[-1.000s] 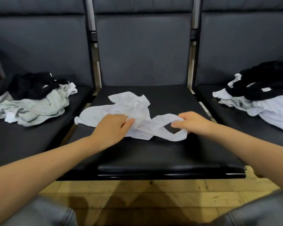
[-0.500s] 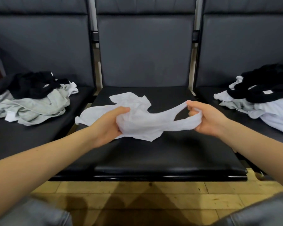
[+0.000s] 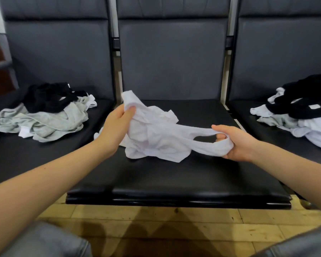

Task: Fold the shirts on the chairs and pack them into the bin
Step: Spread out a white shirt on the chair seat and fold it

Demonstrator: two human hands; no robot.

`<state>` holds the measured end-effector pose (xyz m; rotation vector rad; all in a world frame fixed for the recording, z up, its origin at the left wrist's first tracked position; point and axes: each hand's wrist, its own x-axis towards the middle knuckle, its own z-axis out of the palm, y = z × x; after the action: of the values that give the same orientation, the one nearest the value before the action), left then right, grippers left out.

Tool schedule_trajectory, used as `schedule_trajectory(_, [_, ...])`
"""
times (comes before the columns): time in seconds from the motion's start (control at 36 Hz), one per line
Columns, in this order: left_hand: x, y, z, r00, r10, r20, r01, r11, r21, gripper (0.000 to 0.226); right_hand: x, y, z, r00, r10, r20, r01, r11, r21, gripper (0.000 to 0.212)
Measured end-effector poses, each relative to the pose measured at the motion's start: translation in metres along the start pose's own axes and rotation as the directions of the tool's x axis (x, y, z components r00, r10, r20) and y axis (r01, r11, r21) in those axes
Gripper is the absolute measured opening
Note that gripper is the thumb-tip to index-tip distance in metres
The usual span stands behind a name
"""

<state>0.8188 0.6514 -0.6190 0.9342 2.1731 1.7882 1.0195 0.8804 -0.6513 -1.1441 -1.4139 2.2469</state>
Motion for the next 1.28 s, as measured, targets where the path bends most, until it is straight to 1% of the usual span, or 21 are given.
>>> schedule_trajectory(0.11, [-0.001,-0.002,-0.005,0.998,-0.031,0.062,0.032,0.999,-0.020,0.032,0.006,0.006,0.004,0.998,-0.060,-0.016,0.057,0.987,-0.151,0.032])
schedule_trajectory(0.19, [0.000,-0.006,-0.008,0.999,-0.042,0.023,0.042,0.999,0.002,0.040,0.005,0.007,0.005,0.994,-0.087,0.059,0.101,0.949,-0.298,0.028])
schedule_trajectory(0.28, [0.003,-0.012,-0.012,0.997,-0.068,-0.027,0.070,0.996,0.051,0.023,0.001,0.007,0.007,0.987,-0.072,0.147,0.114,0.946,-0.303,0.030])
schedule_trajectory(0.33, [0.007,-0.016,-0.016,0.996,-0.079,-0.035,0.083,0.987,0.135,0.021,0.000,0.007,0.010,0.979,-0.082,0.185,0.131,0.952,-0.276,0.039])
schedule_trajectory(0.36, [0.009,-0.018,-0.019,0.997,-0.070,-0.018,0.072,0.973,0.219,0.023,-0.001,0.006,0.012,0.975,-0.084,0.204,0.134,0.961,-0.244,0.044])
schedule_trajectory(0.39, [0.010,-0.019,-0.024,0.998,-0.060,0.011,0.053,0.939,0.340,0.027,-0.002,0.006,0.013,0.970,-0.086,0.227,0.134,0.969,-0.209,0.047])
schedule_trajectory(0.44, [0.013,-0.018,-0.034,0.996,-0.059,0.069,0.009,0.821,0.571,0.034,-0.003,0.004,0.014,0.956,-0.100,0.274,0.155,0.971,-0.183,0.044])
schedule_trajectory(0.47, [0.014,-0.016,-0.038,0.993,-0.064,0.095,-0.010,0.775,0.632,0.037,-0.004,0.004,0.015,0.951,-0.104,0.290,0.168,0.964,-0.205,0.040])
schedule_trajectory(0.53, [0.014,-0.011,-0.044,0.983,-0.118,0.143,0.003,0.781,0.625,0.041,-0.008,0.004,0.015,0.944,-0.095,0.317,0.196,0.932,-0.305,0.030])
schedule_trajectory(0.61, [0.010,-0.001,-0.042,0.949,-0.236,0.208,0.102,0.856,0.507,0.044,-0.016,0.011,0.019,0.936,-0.057,0.348,0.238,0.829,-0.506,0.025])
schedule_trajectory(0.67, [0.006,0.005,-0.041,0.894,-0.315,0.319,0.176,0.901,0.396,0.045,-0.023,0.018,0.025,0.938,-0.067,0.340,0.283,0.714,-0.641,0.025])
schedule_trajectory(0.72, [0.002,0.007,-0.041,0.838,-0.342,0.425,0.214,0.923,0.320,0.048,-0.028,0.023,0.032,0.939,-0.094,0.331,0.327,0.544,-0.772,0.047])
schedule_trajectory(0.75, [0.000,0.006,-0.041,0.823,-0.340,0.455,0.229,0.932,0.282,0.050,-0.029,0.025,0.035,0.939,-0.098,0.330,0.335,0.472,-0.815,0.053])
schedule_trajectory(0.81, [-0.003,0.004,-0.041,0.824,-0.314,0.472,0.236,0.947,0.218,0.049,-0.031,0.030,0.040,0.943,-0.101,0.318,0.332,0.379,-0.864,0.039])
schedule_trajectory(0.86, [-0.004,0.000,-0.040,0.844,-0.287,0.453,0.222,0.956,0.191,0.043,-0.032,0.034,0.043,0.937,-0.118,0.330,0.350,0.339,-0.873,0.045])
schedule_trajectory(0.92, [-0.006,-0.007,-0.041,0.864,-0.275,0.423,0.242,0.961,0.131,0.040,-0.034,0.037,0.045,0.930,-0.139,0.341,0.368,0.337,-0.866,0.047])
schedule_trajectory(0.97, [-0.007,-0.015,-0.041,0.869,-0.293,0.398,0.313,0.950,0.014,0.039,-0.036,0.038,0.047,0.931,-0.144,0.336,0.366,0.346,-0.864,0.039])
schedule_trajectory(1.06, [-0.010,-0.021,-0.036,0.871,-0.322,0.372,0.378,0.922,-0.087,0.038,-0.038,0.036,0.049,0.934,-0.131,0.333,0.356,0.444,-0.822,0.026])
schedule_trajectory(1.11, [-0.010,-0.024,-0.030,0.876,-0.347,0.334,0.380,0.924,-0.036,0.036,-0.039,0.034,0.051,0.935,-0.149,0.321,0.348,0.548,-0.760,0.019])
schedule_trajectory(1.19, [-0.009,-0.027,-0.018,0.869,-0.421,0.260,0.390,0.906,0.164,0.027,-0.035,0.032,0.054,0.945,-0.188,0.268,0.321,0.698,-0.640,0.020])
schedule_trajectory(1.28, [-0.007,-0.033,-0.013,0.871,-0.432,0.236,0.369,0.890,0.267,0.028,-0.032,0.029,0.054,0.947,-0.210,0.244,0.314,0.769,-0.556,0.018])
